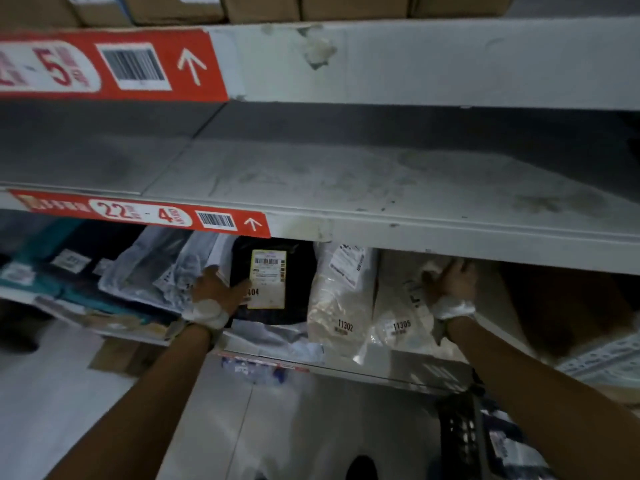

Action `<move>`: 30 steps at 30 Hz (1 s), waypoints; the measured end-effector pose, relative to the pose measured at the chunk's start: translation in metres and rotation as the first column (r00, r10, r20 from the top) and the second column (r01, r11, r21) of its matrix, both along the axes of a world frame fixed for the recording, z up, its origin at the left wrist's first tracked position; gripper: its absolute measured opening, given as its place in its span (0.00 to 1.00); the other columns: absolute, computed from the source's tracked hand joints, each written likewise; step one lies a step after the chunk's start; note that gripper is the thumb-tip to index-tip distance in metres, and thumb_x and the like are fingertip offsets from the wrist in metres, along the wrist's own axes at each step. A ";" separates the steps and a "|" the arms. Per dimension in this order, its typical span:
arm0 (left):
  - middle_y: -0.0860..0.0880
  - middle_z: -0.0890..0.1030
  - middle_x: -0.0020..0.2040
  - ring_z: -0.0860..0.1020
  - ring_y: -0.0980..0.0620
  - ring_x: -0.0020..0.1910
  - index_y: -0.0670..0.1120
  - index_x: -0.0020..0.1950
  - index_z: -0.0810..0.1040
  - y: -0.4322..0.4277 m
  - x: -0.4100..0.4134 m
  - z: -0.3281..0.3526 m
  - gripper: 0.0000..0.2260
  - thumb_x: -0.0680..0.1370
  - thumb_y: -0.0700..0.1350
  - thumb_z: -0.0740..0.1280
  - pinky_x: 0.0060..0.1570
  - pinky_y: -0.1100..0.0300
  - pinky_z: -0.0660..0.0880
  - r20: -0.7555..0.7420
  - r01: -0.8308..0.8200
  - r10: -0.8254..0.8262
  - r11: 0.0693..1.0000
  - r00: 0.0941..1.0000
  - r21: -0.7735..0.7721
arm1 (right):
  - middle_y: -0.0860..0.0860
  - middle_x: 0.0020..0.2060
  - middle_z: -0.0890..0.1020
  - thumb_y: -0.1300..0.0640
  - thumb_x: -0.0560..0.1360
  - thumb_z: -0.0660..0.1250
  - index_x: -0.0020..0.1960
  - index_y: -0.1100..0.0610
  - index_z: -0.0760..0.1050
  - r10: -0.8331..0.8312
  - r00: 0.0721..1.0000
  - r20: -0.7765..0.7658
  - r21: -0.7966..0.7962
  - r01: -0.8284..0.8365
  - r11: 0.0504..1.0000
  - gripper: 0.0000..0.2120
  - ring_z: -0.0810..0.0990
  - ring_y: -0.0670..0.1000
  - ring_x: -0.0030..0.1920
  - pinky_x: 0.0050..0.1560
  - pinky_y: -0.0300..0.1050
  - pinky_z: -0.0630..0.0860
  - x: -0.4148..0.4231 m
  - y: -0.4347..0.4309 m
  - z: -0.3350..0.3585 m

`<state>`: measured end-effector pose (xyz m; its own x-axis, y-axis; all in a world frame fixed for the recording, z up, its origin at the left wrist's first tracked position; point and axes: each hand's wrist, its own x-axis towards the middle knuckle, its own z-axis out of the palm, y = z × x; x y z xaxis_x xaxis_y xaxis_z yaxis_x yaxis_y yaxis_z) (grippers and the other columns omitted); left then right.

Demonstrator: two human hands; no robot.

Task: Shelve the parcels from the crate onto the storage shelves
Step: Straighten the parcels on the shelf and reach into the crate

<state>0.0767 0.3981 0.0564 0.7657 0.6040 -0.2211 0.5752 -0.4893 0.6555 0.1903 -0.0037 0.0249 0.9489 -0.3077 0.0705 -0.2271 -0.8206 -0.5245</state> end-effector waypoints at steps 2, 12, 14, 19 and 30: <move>0.43 0.73 0.69 0.78 0.41 0.60 0.43 0.76 0.63 0.011 0.006 -0.013 0.42 0.69 0.55 0.79 0.53 0.51 0.77 0.027 0.059 -0.052 0.920 0.998 -0.389 | 0.60 0.65 0.73 0.46 0.75 0.70 0.69 0.57 0.71 0.249 0.968 -0.020 0.188 -0.241 0.952 0.27 0.72 0.60 0.64 0.62 0.50 0.70 -0.026 0.046 0.027; 0.48 0.70 0.71 0.77 0.44 0.61 0.45 0.78 0.58 -0.025 0.039 0.003 0.33 0.78 0.41 0.71 0.59 0.48 0.76 0.136 0.353 -0.333 0.775 0.933 -0.523 | 0.59 0.74 0.60 0.52 0.74 0.70 0.80 0.48 0.50 0.377 0.889 -0.259 0.135 -0.353 0.926 0.41 0.65 0.64 0.72 0.68 0.55 0.67 -0.060 0.136 0.042; 0.42 0.69 0.74 0.75 0.40 0.65 0.44 0.78 0.59 -0.032 0.043 -0.010 0.34 0.76 0.44 0.72 0.62 0.45 0.75 0.072 0.384 -0.418 0.738 0.906 -0.555 | 0.57 0.77 0.57 0.51 0.77 0.66 0.80 0.44 0.49 0.299 0.905 -0.303 -0.039 -0.325 0.945 0.38 0.61 0.64 0.74 0.70 0.60 0.65 -0.056 0.118 0.039; 0.45 0.77 0.64 0.77 0.41 0.58 0.52 0.65 0.72 -0.021 0.039 -0.027 0.25 0.75 0.66 0.58 0.59 0.44 0.75 -0.165 0.630 -0.622 0.777 0.765 -0.010 | 0.62 0.75 0.62 0.54 0.73 0.67 0.79 0.58 0.56 0.367 0.914 -0.171 -0.444 -0.404 0.800 0.38 0.59 0.64 0.76 0.75 0.67 0.55 -0.066 0.133 0.033; 0.37 0.65 0.75 0.64 0.38 0.74 0.40 0.76 0.62 0.142 0.062 -0.023 0.53 0.62 0.70 0.74 0.72 0.46 0.62 -0.180 0.126 -0.094 0.977 0.979 0.172 | 0.54 0.80 0.51 0.47 0.83 0.46 0.81 0.49 0.46 0.451 0.813 -0.369 -0.012 -0.489 0.872 0.28 0.50 0.62 0.79 0.76 0.59 0.54 -0.044 0.217 0.015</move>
